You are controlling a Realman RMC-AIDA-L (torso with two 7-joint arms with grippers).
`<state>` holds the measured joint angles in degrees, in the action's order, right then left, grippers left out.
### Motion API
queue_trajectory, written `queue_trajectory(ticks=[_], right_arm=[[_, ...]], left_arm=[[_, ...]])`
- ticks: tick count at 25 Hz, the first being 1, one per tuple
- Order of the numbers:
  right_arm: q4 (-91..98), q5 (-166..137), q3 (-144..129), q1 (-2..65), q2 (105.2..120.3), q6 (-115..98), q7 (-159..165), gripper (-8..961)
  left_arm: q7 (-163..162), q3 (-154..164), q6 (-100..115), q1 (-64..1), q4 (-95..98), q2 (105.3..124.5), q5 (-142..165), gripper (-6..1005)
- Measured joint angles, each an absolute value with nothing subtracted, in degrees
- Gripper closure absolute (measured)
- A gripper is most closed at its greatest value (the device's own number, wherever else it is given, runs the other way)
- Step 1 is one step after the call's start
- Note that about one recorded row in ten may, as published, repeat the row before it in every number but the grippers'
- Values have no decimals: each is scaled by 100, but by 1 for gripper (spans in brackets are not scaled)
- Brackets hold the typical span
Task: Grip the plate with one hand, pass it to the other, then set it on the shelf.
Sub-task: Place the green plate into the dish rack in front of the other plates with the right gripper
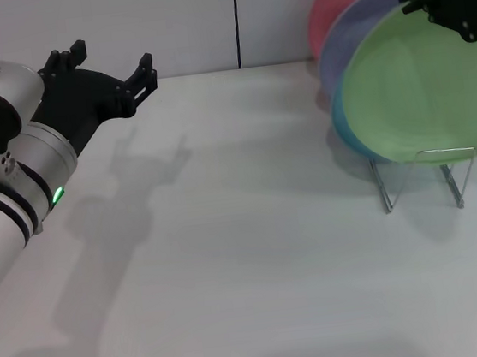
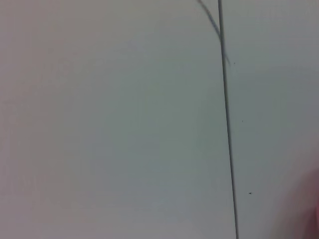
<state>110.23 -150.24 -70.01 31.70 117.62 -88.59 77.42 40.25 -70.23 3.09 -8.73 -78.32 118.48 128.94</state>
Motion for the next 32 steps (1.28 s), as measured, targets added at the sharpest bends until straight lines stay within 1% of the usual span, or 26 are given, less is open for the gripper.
queue_trajectory(ticks=[14,21,32], right_arm=[[11099,-15073,-7012,3005,11820,-8848,7634,922],[11159,-15099,-7014,2852,11878,-8867,7573,911],[11423,-15666,-7270,2712,11904,-9035,8013,893]], left_arm=[[4025,-6995,283,-905,-7822,11848,12894,128],[4025,-6969,280,-951,-7782,11848,12894,128],[4025,-6926,274,-1020,-7746,11848,12894,128]])
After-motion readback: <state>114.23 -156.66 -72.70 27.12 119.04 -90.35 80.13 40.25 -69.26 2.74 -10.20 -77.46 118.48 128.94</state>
